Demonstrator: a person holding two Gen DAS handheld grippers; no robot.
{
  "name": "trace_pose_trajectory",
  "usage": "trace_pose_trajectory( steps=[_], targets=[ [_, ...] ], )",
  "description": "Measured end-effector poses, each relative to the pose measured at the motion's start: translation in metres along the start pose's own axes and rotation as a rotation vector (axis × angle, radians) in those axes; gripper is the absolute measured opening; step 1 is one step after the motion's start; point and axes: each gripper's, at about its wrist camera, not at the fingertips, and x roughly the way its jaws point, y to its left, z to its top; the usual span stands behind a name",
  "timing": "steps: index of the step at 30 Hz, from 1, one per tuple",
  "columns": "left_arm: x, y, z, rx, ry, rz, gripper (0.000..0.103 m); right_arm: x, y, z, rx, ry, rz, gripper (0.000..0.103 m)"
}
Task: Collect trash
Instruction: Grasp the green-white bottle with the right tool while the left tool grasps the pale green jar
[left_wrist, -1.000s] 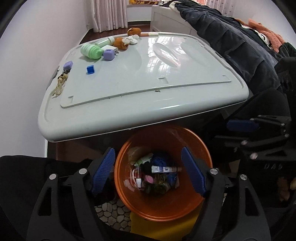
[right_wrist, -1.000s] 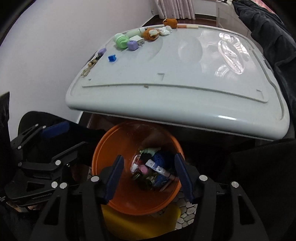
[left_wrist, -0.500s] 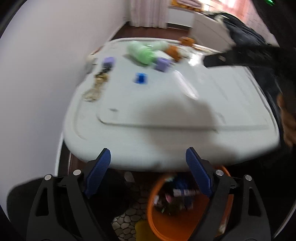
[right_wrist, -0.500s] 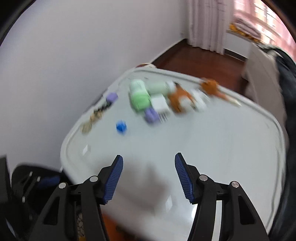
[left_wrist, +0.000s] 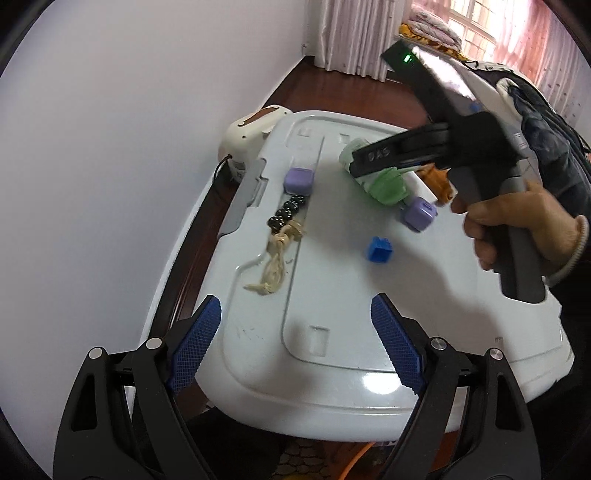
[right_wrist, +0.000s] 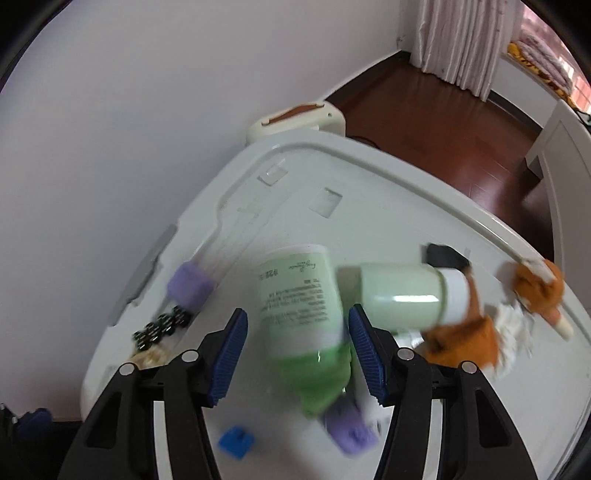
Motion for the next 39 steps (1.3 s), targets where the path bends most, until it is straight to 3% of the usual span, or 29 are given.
trace_pose_trajectory(
  steps=[2, 8, 10, 13, 16, 20, 24, 32, 33, 35, 36, 39],
  targets=[
    [0.002, 0.003, 0.002, -0.010, 0.007, -0.002, 0.081, 0.017, 0.002, 0.002, -0.004, 0.051, -0.022, 0.049],
    [0.001, 0.006, 0.001, -0.010, 0.009, 0.012, 0.082, 0.015, -0.002, -0.007, 0.030, 0.025, 0.013, 0.047],
    [0.002, 0.005, 0.002, -0.015, 0.014, 0.006, 0.082, 0.005, -0.008, -0.018, 0.056, -0.003, 0.044, 0.047],
    [0.005, -0.005, 0.013, 0.013, 0.008, 0.003, 0.081, -0.046, -0.031, -0.042, 0.144, -0.107, 0.170, 0.047],
    [0.016, -0.031, 0.037, 0.097, -0.005, -0.008, 0.081, -0.113, -0.062, -0.082, 0.182, -0.209, 0.161, 0.047],
    [0.038, -0.069, 0.080, 0.263, -0.076, -0.056, 0.081, -0.154, -0.107, -0.139, 0.300, -0.252, 0.091, 0.048],
    [0.077, -0.102, 0.117, 0.423, -0.093, -0.126, 0.081, -0.164, -0.141, -0.179, 0.382, -0.276, 0.017, 0.048],
    [0.141, -0.142, 0.139, 0.774, -0.036, -0.226, 0.081, -0.172, -0.159, -0.201, 0.444, -0.327, 0.056, 0.048],
    [0.149, -0.142, 0.141, 0.790, -0.019, -0.242, 0.081, -0.173, -0.158, -0.203, 0.451, -0.329, 0.069, 0.048],
    [0.160, -0.144, 0.145, 0.795, 0.000, -0.261, 0.060, -0.169, -0.161, -0.200, 0.462, -0.319, 0.077, 0.048],
    [0.169, -0.144, 0.146, 0.789, 0.016, -0.253, 0.055, -0.165, -0.161, -0.198, 0.466, -0.310, 0.078, 0.048],
    [0.169, -0.142, 0.143, 0.747, -0.005, -0.260, 0.054, -0.161, -0.158, -0.196, 0.459, -0.295, 0.082, 0.048]
  ],
)
